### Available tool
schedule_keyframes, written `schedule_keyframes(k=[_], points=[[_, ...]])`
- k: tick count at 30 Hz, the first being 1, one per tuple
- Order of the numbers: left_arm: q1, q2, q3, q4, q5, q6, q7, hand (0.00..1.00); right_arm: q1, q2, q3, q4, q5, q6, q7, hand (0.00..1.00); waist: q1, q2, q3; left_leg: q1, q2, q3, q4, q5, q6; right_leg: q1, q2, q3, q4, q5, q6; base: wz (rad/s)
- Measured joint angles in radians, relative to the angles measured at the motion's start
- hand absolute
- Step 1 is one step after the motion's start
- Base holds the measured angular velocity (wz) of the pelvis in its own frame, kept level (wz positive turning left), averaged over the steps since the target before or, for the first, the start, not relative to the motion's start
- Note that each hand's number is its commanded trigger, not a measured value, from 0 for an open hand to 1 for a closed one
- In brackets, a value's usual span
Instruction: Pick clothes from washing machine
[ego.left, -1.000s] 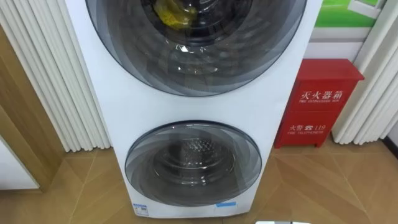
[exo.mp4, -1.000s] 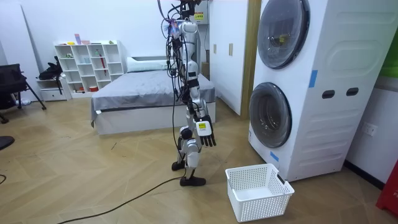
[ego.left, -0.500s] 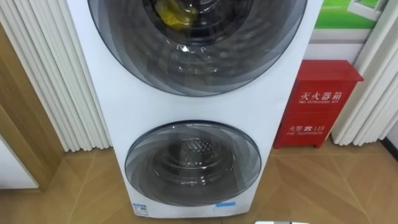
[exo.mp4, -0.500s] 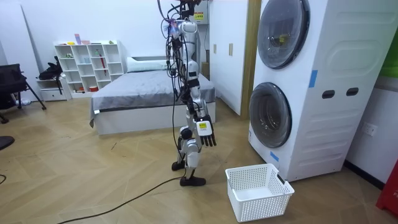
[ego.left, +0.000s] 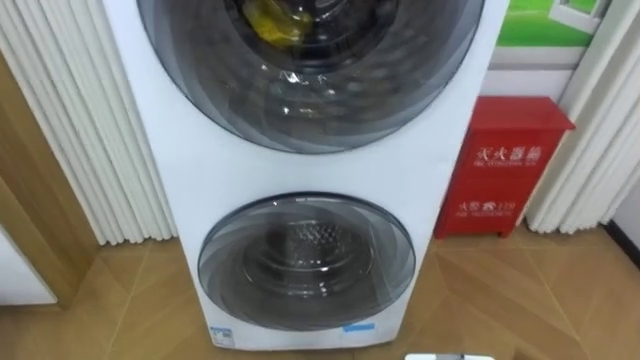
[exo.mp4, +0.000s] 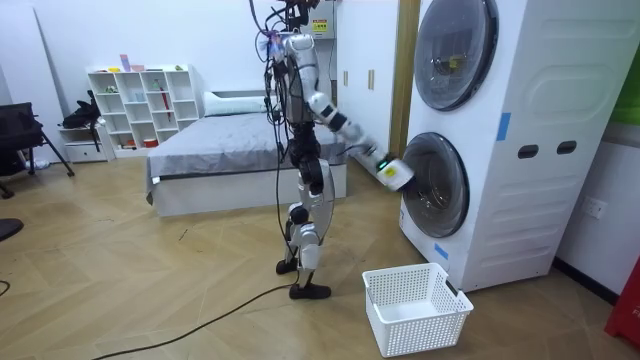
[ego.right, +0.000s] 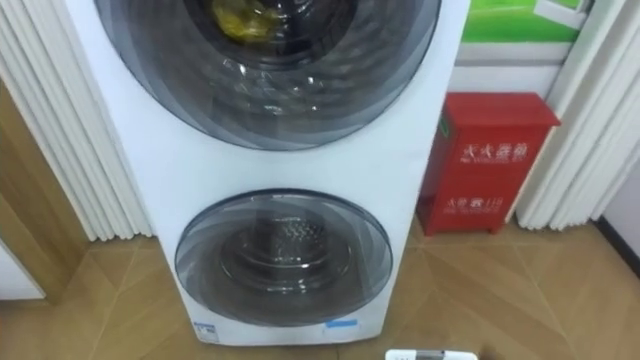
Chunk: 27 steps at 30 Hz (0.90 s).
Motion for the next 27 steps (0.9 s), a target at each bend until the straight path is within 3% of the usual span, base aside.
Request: schedule_keyframes(k=[3, 5, 7, 15, 17, 19, 22, 27], points=[[0.001, 0.006, 0.004, 0.0, 0.001, 0.036, -0.006, 0.0, -0.096, -0.054, -0.001, -0.062, -0.005, 0.001, -0.02, 0.0, 0.013, -0.016, -0.0087, -0.01, 0.0, 0.0, 0.002, 0.0, 0.0, -0.003, 0.0, -0.002, -0.002, 0.001, -0.001, 0.01], [0.011, 0.017, 0.004, -0.017, 0.001, 0.056, -0.006, 0.0, -0.16, -0.067, -0.014, -0.067, -0.019, 0.014, -0.049, 0.0, 0.016, -0.026, -0.0141, -0.012, 0.0, -0.001, 0.002, 0.0, 0.0, -0.005, 0.0, -0.006, 0.0, 0.0, -0.001, 0.0], [0.012, 0.021, 0.005, -0.019, 0.012, 0.068, -0.005, 0.0, -0.231, -0.083, -0.016, -0.071, -0.021, 0.014, -0.072, 0.0, 0.016, -0.024, -0.0128, -0.012, 0.0, -0.004, 0.002, 0.0, 0.0, -0.003, -0.001, -0.01, 0.003, 0.001, 0.0, -0.02], [0.019, 0.023, 0.01, -0.038, 0.034, 0.075, -0.006, 0.0, -0.31, -0.099, -0.015, -0.132, 0.043, 0.014, -0.08, 0.0, 0.024, -0.03, -0.0092, -0.024, 0.002, -0.021, 0.001, 0.0, 0.0, -0.01, -0.001, -0.025, 0.0, 0.001, 0.0, 0.04], [0.024, 0.024, 0.013, -0.041, 0.034, 0.077, -0.006, 0.0, -0.329, -0.119, -0.012, -0.131, 0.081, 0.016, -0.08, 0.0, 0.028, -0.031, -0.0093, -0.028, 0.002, -0.023, 0.001, 0.0, 0.0, -0.018, -0.001, -0.025, 0.003, 0.001, 0.0, -0.02], [0.044, 0.025, 0.019, -0.069, 0.035, 0.083, -0.006, 0.0, -0.376, -0.174, 0.004, -0.131, 0.142, 0.036, -0.081, 0.0, 0.037, -0.033, -0.0091, -0.041, 0.002, -0.023, 0.0, 0.0, 0.0, -0.034, -0.002, -0.026, 0.01, 0.001, 0.0, 0.0], [0.055, 0.025, 0.047, -0.069, 0.043, 0.103, -0.006, 0.0, -0.446, -0.218, 0.003, -0.131, 0.156, 0.039, -0.084, 0.0, 0.039, -0.038, -0.008, -0.041, 0.003, -0.024, 0.001, 0.0, 0.0, -0.035, -0.002, -0.027, 0.017, 0.001, 0.0, 0.01], [0.056, 0.025, 0.052, -0.069, 0.077, 0.119, 0.001, 0.0, -0.499, -0.247, 0.003, -0.123, 0.156, 0.039, -0.094, 0.0, 0.045, -0.053, -0.0059, -0.04, 0.002, -0.036, 0.001, 0.0, 0.0, -0.027, -0.002, -0.038, 0.016, 0.001, 0.0, 0.09]])
